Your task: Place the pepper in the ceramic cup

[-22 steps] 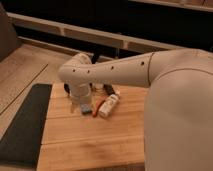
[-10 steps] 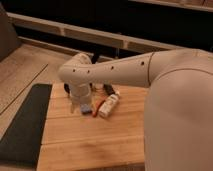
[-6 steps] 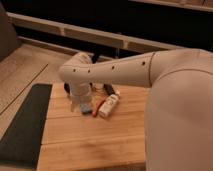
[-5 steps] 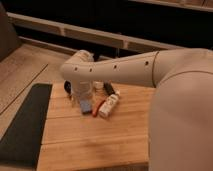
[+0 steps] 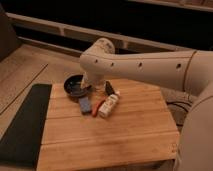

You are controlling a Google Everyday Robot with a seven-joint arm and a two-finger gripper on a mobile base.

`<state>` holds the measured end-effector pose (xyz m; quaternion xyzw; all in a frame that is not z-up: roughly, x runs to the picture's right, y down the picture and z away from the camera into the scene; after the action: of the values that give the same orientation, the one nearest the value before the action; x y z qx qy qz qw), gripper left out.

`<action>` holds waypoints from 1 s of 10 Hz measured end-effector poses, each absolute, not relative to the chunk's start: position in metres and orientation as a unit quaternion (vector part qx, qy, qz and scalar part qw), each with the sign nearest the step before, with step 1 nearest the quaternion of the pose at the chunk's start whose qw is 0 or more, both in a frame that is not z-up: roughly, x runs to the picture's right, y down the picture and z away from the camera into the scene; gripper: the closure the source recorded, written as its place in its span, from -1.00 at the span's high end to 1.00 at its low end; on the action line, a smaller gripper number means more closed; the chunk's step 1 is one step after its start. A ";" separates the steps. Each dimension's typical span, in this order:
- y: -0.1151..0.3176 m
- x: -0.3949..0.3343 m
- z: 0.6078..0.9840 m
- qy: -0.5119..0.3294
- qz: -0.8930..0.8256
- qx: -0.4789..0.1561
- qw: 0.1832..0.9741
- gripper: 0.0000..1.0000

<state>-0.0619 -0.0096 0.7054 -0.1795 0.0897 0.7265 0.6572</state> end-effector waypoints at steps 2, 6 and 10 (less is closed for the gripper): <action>-0.002 -0.061 0.709 0.100 0.730 -0.183 0.651 0.30; 0.071 -0.037 0.731 0.222 0.772 -0.183 0.567 0.30; 0.108 -0.037 0.746 0.291 0.780 -0.190 0.521 0.30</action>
<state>-0.0371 0.1084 0.7460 -0.1896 0.2905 0.7799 0.5210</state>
